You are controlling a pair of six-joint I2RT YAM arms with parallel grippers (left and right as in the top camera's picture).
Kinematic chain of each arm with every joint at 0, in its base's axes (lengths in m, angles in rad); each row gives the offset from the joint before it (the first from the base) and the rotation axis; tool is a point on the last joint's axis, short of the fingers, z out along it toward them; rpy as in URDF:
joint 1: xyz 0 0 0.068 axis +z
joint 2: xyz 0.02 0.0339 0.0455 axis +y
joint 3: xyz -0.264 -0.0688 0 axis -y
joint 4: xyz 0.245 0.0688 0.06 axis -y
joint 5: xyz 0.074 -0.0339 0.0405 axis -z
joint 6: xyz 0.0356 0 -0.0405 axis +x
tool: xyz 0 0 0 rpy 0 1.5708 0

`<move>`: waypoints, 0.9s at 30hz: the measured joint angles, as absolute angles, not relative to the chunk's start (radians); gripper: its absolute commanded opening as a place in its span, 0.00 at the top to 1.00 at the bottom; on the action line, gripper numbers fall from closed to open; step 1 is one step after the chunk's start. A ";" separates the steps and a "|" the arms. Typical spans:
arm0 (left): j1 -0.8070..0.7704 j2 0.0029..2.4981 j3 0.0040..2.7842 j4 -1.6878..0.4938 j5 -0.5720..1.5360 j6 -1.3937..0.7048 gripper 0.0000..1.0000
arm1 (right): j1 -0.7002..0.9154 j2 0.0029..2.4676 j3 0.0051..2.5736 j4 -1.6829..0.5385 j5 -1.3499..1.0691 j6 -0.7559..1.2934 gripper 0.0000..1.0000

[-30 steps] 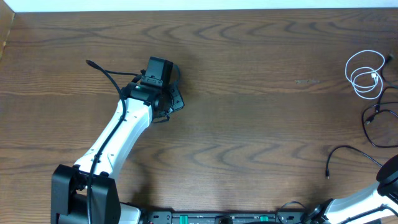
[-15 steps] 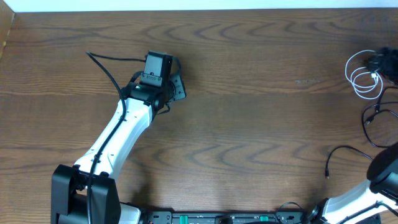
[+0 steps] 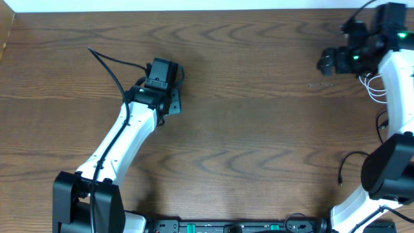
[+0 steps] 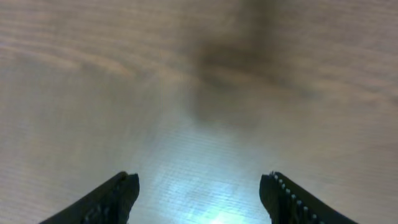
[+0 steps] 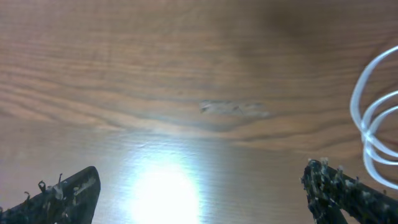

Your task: Untangle cables

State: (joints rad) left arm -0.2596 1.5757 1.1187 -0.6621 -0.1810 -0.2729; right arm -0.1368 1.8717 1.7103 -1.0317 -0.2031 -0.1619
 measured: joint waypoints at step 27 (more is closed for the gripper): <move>-0.176 1.464 1.005 -0.813 0.054 -0.359 0.21 | -0.072 1.614 1.121 -0.802 -0.159 0.012 0.01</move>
